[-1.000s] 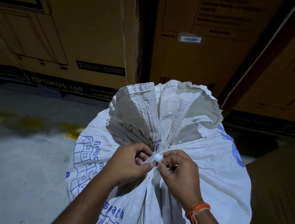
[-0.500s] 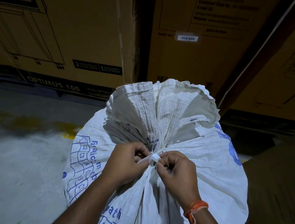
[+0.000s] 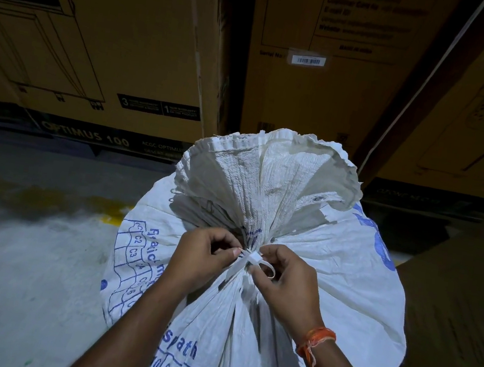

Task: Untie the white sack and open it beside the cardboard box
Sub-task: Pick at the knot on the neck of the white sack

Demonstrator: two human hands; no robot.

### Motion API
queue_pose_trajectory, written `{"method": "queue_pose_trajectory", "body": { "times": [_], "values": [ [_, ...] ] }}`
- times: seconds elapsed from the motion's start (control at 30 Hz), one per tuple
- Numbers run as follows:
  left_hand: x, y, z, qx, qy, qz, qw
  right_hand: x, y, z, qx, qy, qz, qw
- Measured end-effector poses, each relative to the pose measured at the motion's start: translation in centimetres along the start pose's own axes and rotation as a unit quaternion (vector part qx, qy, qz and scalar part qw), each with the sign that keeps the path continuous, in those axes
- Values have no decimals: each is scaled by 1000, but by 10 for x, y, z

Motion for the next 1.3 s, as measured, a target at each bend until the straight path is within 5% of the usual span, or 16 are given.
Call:
{"method": "queue_pose_trajectory", "body": {
  "times": [0.33,0.53,0.67,0.93,1.3],
  "values": [
    [0,-5,-6,13,27,-19,999,2,0,-4,1,-2,14,1000],
    [-6,-12,3,-108,20,18,994,3,-3,-3,7,-4,6,1000],
    [-13,-19,-8,-50,89,-15,995,2,0,-1,12,-13,15,1000],
    [-12,-21,-6,34,32,-44,998,1,5,6,-112,-46,57,991],
    [-13,-23,-5,39,21,-30,999,2,4,11,-103,-21,63,992]
  ]
}}
Point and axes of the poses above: each hand's wrist, its own x-axis towards the middle knuckle, its own z-axis out of the back of the hand, y = z × x, the point moved 5 cm from there along x, towards the middle knuckle, and after that the axes turned 9 degrees about y, right-handed, at the moved point
